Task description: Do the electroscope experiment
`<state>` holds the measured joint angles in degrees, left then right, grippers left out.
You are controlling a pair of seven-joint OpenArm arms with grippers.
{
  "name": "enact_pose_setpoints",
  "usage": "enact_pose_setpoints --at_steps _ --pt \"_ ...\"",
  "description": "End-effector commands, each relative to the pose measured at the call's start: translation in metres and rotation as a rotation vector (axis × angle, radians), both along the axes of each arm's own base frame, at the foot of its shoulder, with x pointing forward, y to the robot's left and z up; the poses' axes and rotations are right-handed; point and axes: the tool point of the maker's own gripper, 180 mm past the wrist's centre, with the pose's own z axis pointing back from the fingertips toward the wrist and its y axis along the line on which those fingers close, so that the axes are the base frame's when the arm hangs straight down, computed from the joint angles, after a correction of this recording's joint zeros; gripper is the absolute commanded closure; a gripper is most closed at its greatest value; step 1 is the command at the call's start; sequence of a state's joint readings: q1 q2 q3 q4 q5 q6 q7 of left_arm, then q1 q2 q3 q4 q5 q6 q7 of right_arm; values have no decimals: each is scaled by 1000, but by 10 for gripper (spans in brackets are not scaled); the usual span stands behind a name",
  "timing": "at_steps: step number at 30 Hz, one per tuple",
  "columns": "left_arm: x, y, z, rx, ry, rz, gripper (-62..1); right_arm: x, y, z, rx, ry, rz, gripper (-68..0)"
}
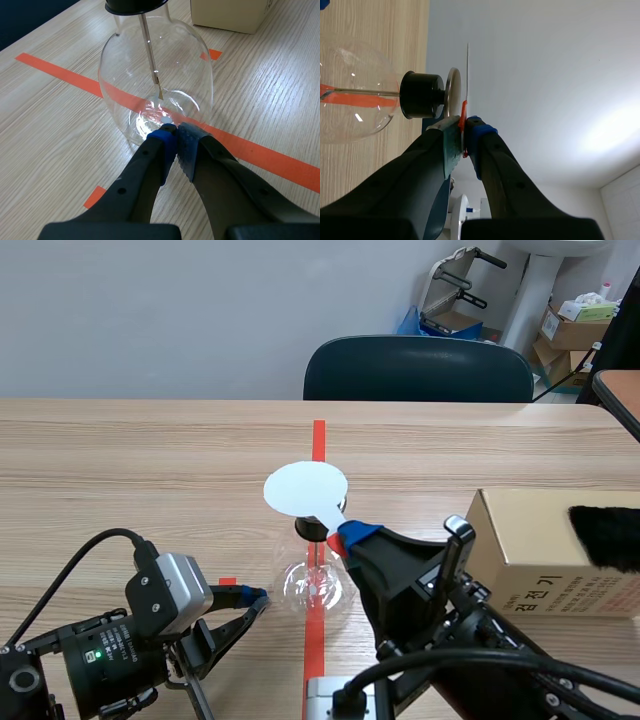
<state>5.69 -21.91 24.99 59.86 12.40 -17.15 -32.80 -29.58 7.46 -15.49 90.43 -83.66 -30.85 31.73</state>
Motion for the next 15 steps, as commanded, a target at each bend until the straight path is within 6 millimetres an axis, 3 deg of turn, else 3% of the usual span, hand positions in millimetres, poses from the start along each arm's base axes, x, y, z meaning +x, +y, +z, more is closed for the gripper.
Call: enact_pose_setpoints --at_steps 1,15 --pt "6 -4 10 -28 -27 2 -41 0 -1 8 -6 -34 11 -18" --pt "6 -4 10 -28 -27 2 -41 5 -6 8 -4 -36 -27 -18"
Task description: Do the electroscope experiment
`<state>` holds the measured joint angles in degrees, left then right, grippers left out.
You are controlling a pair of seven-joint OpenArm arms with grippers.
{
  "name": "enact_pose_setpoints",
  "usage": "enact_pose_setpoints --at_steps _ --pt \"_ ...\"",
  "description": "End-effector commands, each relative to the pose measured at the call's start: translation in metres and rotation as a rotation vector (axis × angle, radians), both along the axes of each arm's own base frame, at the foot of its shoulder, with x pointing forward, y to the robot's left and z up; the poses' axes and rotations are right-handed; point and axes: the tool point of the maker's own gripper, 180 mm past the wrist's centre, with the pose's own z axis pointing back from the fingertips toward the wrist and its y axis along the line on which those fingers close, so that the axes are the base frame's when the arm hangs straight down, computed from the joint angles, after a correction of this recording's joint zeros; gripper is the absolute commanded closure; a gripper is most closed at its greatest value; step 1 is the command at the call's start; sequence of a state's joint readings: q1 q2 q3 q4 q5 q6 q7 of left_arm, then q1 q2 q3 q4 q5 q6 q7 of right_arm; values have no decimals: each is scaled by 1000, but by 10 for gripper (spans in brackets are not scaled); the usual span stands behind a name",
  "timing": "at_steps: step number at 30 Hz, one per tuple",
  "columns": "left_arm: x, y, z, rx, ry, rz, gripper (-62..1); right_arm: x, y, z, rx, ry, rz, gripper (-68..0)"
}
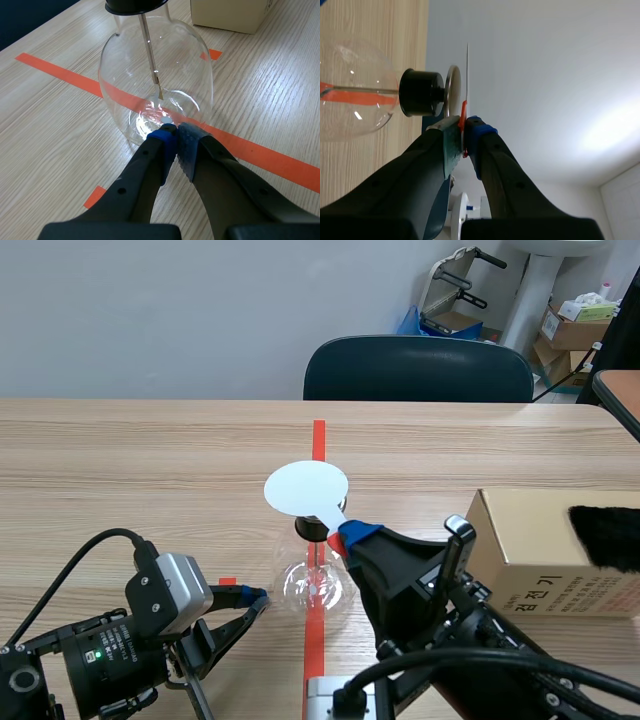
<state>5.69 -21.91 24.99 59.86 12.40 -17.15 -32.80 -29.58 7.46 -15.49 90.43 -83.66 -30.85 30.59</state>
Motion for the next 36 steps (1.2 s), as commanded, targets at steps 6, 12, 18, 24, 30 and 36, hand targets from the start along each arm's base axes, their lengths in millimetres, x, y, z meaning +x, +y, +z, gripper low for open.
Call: enact_pose_setpoints --at_steps 6,12,18,24,30,36 --pt "6 -4 10 -28 -27 2 -41 19 -25 10 0 -42 -158 -18" --pt "6 -4 10 -28 -27 2 -41 35 -58 13 8 -52 -364 -18" --pt "6 -4 10 -28 -27 2 -41 44 -90 15 14 -60 -546 -18" --pt "6 -4 10 -28 -27 2 -41 46 -107 16 17 -64 -640 -18" --pt "6 -4 10 -28 -27 2 -41 46 -107 16 17 -64 -640 -18" --pt "6 -4 10 -28 -27 2 -41 43 -84 14 13 -58 -513 -18"
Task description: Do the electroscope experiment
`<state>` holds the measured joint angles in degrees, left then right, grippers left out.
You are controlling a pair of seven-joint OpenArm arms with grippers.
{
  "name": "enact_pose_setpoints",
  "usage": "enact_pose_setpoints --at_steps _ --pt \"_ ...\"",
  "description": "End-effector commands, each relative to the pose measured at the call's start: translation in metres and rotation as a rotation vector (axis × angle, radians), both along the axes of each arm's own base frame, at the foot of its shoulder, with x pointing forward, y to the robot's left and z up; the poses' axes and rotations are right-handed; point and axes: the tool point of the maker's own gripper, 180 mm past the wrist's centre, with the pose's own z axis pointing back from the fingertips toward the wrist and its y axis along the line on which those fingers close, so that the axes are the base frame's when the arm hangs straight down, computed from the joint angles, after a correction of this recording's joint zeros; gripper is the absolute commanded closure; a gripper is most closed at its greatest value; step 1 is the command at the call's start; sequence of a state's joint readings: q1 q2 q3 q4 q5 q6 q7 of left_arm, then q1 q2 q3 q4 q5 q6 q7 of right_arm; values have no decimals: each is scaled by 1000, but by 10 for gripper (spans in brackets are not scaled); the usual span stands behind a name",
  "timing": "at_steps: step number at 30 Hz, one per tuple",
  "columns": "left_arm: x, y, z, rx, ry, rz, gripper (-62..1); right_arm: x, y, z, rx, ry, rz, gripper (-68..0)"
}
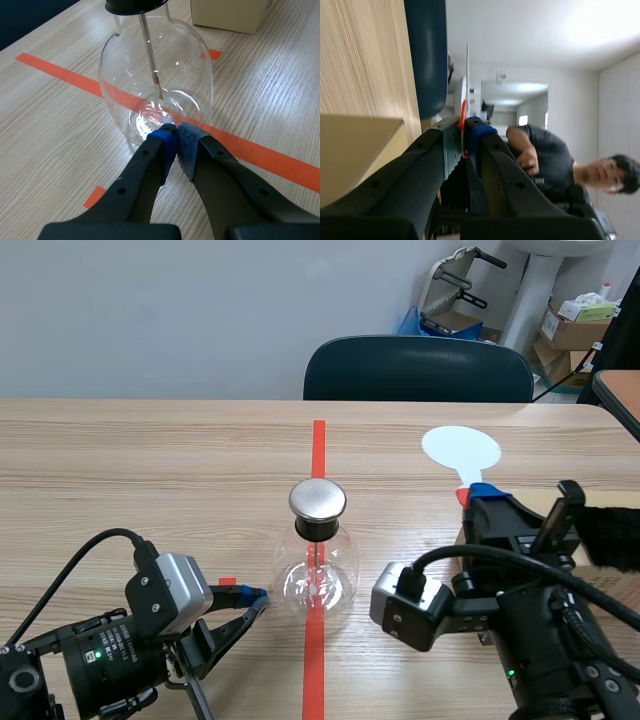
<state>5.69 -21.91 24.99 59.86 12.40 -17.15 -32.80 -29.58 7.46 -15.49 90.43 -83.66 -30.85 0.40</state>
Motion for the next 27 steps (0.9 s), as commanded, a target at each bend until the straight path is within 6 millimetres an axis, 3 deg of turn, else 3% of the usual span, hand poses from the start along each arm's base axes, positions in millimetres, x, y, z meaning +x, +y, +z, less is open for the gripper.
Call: enact_pose_setpoints --at_steps 1,14,27 --pt "6 -4 10 -28 -27 2 -41 0 5 9 -7 -31 42 -18" --pt "6 -4 10 -28 -27 2 -41 -29 68 4 -20 -11 431 -18" --pt "6 -4 10 -28 -27 2 -41 -43 85 3 -24 -5 553 -18"
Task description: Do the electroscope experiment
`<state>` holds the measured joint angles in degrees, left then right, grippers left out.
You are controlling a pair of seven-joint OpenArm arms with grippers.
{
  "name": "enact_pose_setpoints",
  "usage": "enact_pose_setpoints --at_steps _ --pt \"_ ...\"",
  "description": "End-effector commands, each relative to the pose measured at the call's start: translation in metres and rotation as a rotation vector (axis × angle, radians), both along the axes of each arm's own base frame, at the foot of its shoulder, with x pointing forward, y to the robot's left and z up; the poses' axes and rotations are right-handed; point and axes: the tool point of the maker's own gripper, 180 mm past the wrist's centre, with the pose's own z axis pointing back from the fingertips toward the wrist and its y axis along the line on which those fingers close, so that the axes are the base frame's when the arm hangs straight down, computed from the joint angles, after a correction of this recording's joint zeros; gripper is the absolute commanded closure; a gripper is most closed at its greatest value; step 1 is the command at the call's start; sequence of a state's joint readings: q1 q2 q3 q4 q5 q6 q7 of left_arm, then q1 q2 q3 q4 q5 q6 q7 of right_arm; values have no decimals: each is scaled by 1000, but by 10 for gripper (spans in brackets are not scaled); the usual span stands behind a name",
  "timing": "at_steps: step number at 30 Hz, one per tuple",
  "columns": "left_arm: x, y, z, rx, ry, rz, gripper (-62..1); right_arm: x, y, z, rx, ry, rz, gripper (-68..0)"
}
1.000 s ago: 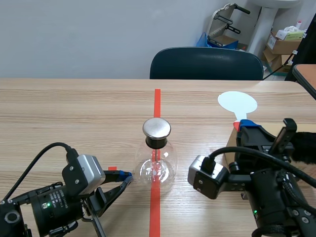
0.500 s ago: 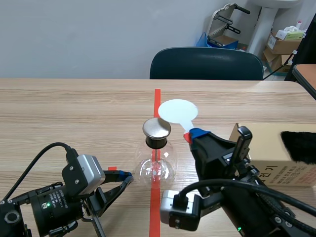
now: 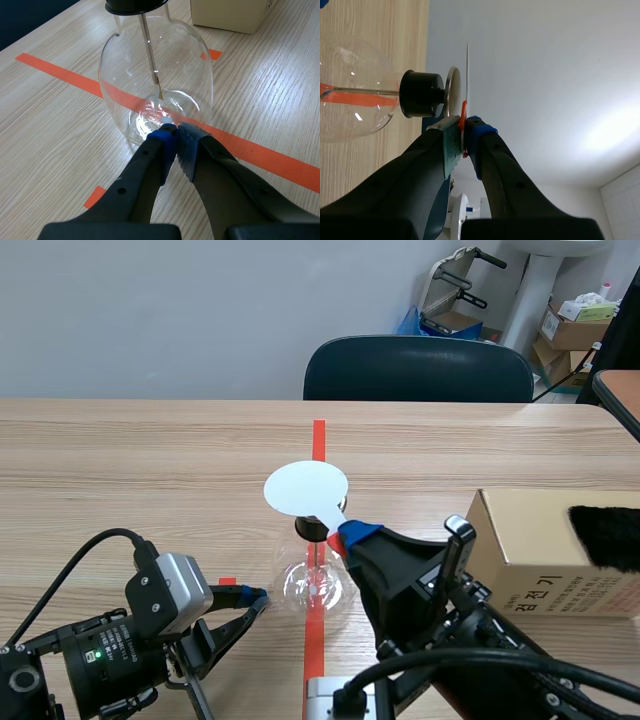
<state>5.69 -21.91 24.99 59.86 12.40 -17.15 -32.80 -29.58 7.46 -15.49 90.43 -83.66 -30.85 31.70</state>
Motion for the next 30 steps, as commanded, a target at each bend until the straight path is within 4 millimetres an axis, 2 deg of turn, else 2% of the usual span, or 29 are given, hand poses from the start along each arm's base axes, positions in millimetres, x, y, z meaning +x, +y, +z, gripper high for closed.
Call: enact_pose_setpoints --at_steps 1,9,14,20,30 --pt "6 -4 10 -28 -27 2 -41 1 -2 8 -5 -33 8 -18" --pt "6 -4 10 -28 -27 2 -41 1 -2 8 -5 -33 7 -18" --pt "6 -4 10 -28 -27 2 -41 7 -9 8 -4 -36 -47 -18" --pt "6 -4 10 -28 -27 2 -41 22 -29 10 1 -42 -187 -18" --pt "6 -4 10 -28 -27 2 -41 41 -75 13 11 -53 -464 -18"
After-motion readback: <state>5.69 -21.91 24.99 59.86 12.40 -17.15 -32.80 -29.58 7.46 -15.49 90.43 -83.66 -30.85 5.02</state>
